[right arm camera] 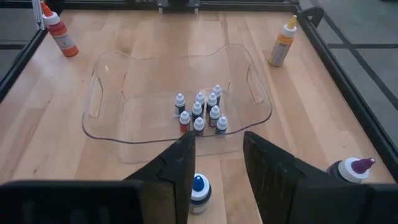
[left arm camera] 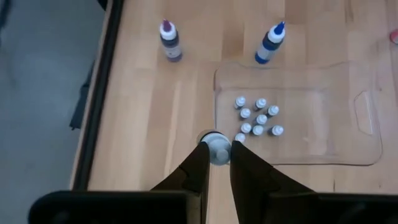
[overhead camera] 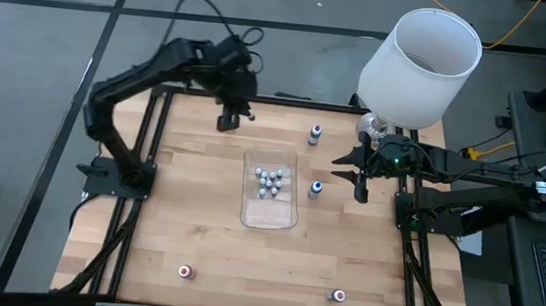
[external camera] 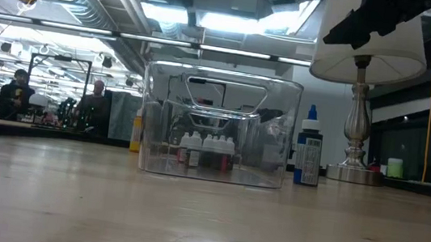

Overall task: Pick & Place food coloring
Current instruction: Put the small blue food coloring into the transparent bin

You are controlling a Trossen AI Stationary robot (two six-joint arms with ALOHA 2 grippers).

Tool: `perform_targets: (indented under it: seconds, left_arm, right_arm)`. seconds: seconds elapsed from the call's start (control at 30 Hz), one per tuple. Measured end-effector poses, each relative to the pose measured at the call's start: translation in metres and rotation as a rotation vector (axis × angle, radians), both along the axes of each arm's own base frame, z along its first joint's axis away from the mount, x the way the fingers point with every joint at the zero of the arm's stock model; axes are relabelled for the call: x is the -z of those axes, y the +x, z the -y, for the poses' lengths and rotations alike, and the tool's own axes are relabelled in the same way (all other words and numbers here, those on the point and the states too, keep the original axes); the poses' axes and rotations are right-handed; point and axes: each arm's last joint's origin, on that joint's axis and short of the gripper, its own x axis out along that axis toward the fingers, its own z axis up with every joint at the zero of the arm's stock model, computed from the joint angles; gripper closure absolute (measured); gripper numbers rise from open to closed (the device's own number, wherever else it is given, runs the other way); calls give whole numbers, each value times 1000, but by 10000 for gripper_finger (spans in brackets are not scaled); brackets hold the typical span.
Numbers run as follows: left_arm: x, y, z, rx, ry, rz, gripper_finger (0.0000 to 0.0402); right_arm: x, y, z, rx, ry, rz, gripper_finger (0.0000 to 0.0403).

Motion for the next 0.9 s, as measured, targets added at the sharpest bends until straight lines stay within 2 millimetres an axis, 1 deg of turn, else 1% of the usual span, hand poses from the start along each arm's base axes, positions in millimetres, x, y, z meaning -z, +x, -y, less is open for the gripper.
perform_targets:
  seconds: [0.1, 0.2, 0.33, 0.47, 0.57, 0.67, 0.8, 0.9]
  left_arm:
    - [-11, -10, 10, -13, 47, 20, 358]
    - [-16, -17, 17, -8, 60, 20, 357]
    - [-15, -19, 23, 22, 57, -16, 360]
    - [-15, -15, 32, 79, 59, -11, 357]
    - [-16, -4, 43, 122, 75, 29, 357]
    - [-11, 18, 59, 166, 78, 70, 360]
    - [5, 50, 79, 230, 49, 55, 359]
    - [14, 70, 87, 232, 35, 35, 355]
  right_arm:
    - [0, 0, 0, 0, 0, 0, 265]
    - [0, 0, 0, 0, 0, 0, 265]
    - [0, 0, 0, 0, 0, 0, 265]
    - [0, 0, 0, 0, 0, 0, 265]
    - [0, 0, 0, 0, 0, 0, 265]
    - [0, 0, 0, 0, 0, 0, 265]
    - [0, 0, 0, 0, 0, 0, 265]
    - [0, 0, 0, 0, 0, 0, 265]
